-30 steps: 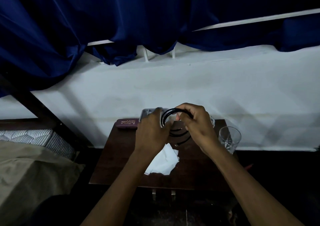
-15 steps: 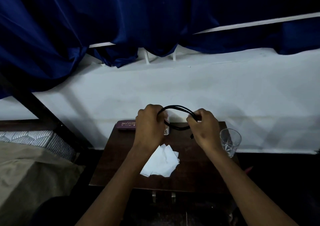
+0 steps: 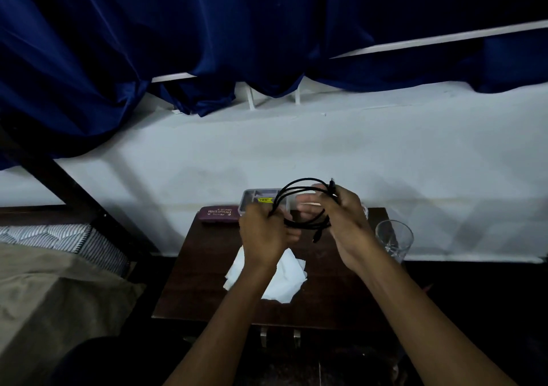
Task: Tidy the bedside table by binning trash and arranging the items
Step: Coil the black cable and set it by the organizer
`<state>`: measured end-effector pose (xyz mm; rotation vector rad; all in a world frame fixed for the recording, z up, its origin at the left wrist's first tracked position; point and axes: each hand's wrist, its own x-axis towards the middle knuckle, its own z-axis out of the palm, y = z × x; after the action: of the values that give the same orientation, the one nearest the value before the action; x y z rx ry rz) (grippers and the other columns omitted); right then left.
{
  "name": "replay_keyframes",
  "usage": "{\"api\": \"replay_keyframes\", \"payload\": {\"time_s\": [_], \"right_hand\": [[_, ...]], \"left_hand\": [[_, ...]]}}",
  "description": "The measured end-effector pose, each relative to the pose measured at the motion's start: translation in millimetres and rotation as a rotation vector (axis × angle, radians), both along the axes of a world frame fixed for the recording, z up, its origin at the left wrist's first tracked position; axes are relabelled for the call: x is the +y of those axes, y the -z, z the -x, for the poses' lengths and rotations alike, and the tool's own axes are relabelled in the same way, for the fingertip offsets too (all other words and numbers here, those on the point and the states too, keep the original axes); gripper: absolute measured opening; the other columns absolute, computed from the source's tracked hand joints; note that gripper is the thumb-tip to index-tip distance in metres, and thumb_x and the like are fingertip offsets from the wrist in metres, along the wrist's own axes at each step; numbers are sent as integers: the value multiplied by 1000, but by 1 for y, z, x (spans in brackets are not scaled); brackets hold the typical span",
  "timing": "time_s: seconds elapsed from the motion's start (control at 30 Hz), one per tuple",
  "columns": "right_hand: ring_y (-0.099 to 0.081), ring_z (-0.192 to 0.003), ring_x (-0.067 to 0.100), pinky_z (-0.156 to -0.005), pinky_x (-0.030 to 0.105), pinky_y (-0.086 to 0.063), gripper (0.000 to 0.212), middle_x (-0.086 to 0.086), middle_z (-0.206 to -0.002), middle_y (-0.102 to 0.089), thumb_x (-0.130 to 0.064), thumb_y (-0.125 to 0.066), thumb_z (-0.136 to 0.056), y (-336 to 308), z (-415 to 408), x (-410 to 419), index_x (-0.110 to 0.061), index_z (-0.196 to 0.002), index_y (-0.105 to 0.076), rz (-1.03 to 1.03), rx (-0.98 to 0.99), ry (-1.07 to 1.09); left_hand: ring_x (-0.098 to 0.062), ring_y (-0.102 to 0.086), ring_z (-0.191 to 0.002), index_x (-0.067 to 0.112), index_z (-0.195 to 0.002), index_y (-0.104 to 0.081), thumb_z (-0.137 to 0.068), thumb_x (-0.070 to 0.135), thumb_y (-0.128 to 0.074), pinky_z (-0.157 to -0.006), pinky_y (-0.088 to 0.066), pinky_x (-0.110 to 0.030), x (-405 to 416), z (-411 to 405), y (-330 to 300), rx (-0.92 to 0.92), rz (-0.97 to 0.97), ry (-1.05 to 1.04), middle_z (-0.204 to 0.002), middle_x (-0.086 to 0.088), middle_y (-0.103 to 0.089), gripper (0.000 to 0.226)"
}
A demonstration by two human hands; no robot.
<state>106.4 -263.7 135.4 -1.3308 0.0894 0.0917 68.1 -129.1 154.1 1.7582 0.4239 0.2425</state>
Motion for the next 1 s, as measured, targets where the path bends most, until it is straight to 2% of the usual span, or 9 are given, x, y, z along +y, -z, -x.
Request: {"api": "replay_keyframes", "payload": {"time_s": [0.13,0.3,0.43,0.5,0.57,0.67,0.73,0.83,1.0], "right_hand": [[-69,-82,19,-83,34,-61,23,12,-96,-76,-6,-51,-108,4,2,1,3,-113,-72,15,-68,-67],[-66,-74,13,-68,22,-60,27,11,-96,-75,-2,-47,-109,7,-1,-3,3,-116,-72,64,-109,-133],[-64,-70,12,-63,26,-53,30,4,-88,-76,-2,-43,-108,15,-4,-6,-4,-107,-73,354,-191,-163],[-66,-69,9,-63,26,-51,32,-1,-81,-76,-1,-45,-103,18,-6,-5,-12,-97,-74,519,-241,-220],[-65,-69,3,-64,23,-47,40,-10,-74,-73,1,-49,-96,20,-8,-3,-27,-84,-74,655,-271,-281],[-56,-57,-8,-58,19,-38,57,-23,-57,-64,5,-49,-85,23,-10,2,-44,-62,-68,716,-254,-342],[-52,-51,-6,-57,23,-36,48,-21,-51,-60,-3,-54,-83,25,-10,0,-42,-58,-68,715,-221,-341],[-60,-59,11,-62,33,-43,12,6,-63,-70,-21,-68,-83,26,-12,-6,-21,-74,-76,665,-168,-305],[-69,-74,26,-71,42,-52,19,11,-78,-73,-23,-71,-97,37,-16,-20,-9,-84,-73,857,-231,-349]], "left_hand": [[-35,-75,-56,-18,-94,-68,-103,-8,-46,-51,-63,-34,1,-1,9,85,211,22,-88,-42,-72,27],[-38,-75,-67,-18,-103,-64,-109,8,-53,-61,-65,-39,6,2,16,236,245,149,-93,-42,-73,28],[-35,-74,-106,8,-126,-67,-95,30,-74,-90,-62,-52,14,-1,17,160,-473,221,-114,-16,-76,38],[-22,-57,-136,24,-153,-49,-91,21,-76,-109,-50,-45,17,-1,10,-93,-720,299,-147,-2,-61,69],[-17,-42,-145,33,-156,-46,-88,11,-71,-120,-38,-43,15,-3,3,-244,-904,419,-157,5,-53,76],[-19,-61,-118,33,-115,-65,-86,14,-62,-108,-41,-42,11,-9,1,-220,-1190,467,-114,10,-73,35],[-22,-68,-107,29,-108,-67,-91,17,-60,-96,-46,-40,14,-11,4,-180,-1257,474,-103,4,-76,22],[-28,-71,-90,24,-94,-72,-93,21,-67,-65,-44,-34,24,-16,11,-153,-1117,462,-88,-3,-76,6],[-22,-64,-66,14,-68,-69,-83,20,-81,-60,-38,-28,42,-25,38,32,-798,356,-64,1,-62,20]]}}
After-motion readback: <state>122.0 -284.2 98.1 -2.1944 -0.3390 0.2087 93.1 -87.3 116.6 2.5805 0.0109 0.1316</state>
